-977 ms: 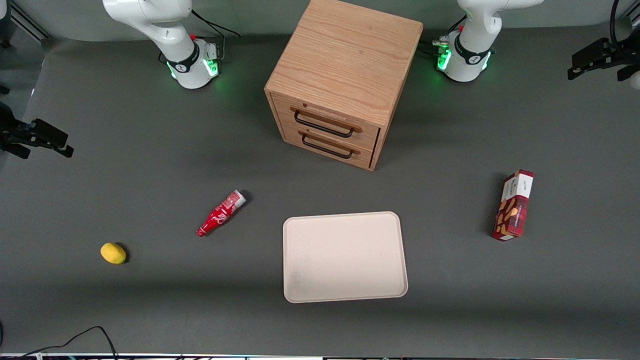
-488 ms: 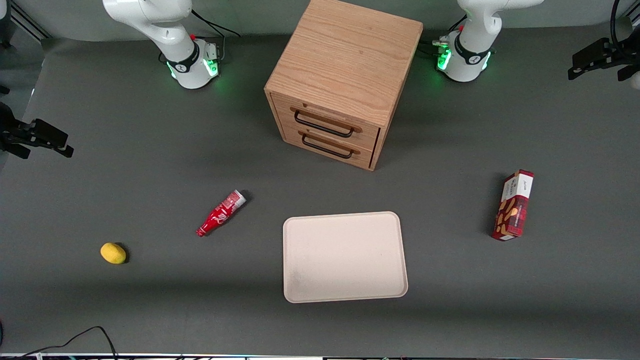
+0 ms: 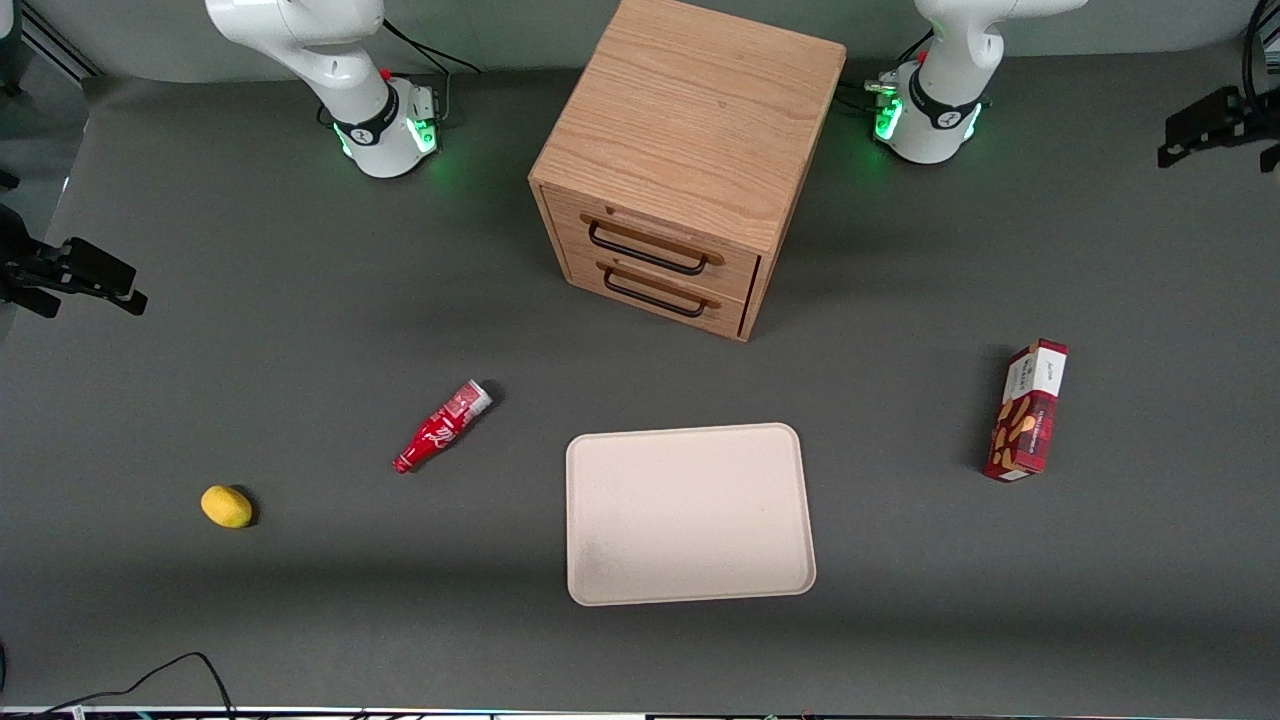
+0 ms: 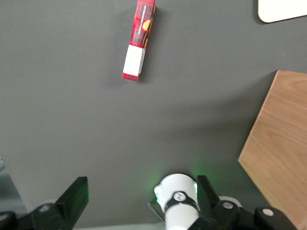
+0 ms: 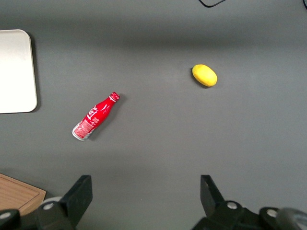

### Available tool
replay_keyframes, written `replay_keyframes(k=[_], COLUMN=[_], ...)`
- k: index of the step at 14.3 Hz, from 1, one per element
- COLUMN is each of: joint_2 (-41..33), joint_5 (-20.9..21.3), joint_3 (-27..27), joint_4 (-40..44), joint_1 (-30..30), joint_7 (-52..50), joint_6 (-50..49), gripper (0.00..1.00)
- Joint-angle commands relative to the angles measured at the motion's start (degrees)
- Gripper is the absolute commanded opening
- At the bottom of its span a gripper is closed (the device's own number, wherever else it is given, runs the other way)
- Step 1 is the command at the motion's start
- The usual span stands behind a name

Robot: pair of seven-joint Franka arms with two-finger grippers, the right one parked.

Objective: Place red cookie box on tray
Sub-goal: 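Move the open left gripper down over the red plaid cookie box, then close the left gripper on the cookie box's upper end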

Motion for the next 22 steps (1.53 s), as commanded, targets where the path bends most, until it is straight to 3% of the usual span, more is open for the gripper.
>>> replay_keyframes(k=[1, 7, 10, 15, 22], joint_2=[5.23, 13.58, 18.50, 22.21, 28.01], joint_5=[0.63, -0.51, -3.05, -3.41, -6.74], joint_3=[1.46, 2.25, 2.34, 2.34, 2.25], joint_4=[-3.53, -14.25, -17.25, -24.27, -25.25], joint_1=[0.00, 0.18, 0.35, 0.35, 0.26], joint_7=[7.65, 13.47, 16.46, 17.34, 18.31], joint_6=[6.47, 26.59, 33.99, 47.34, 57.46], gripper=[1.00, 1.00, 1.00, 1.00, 1.00])
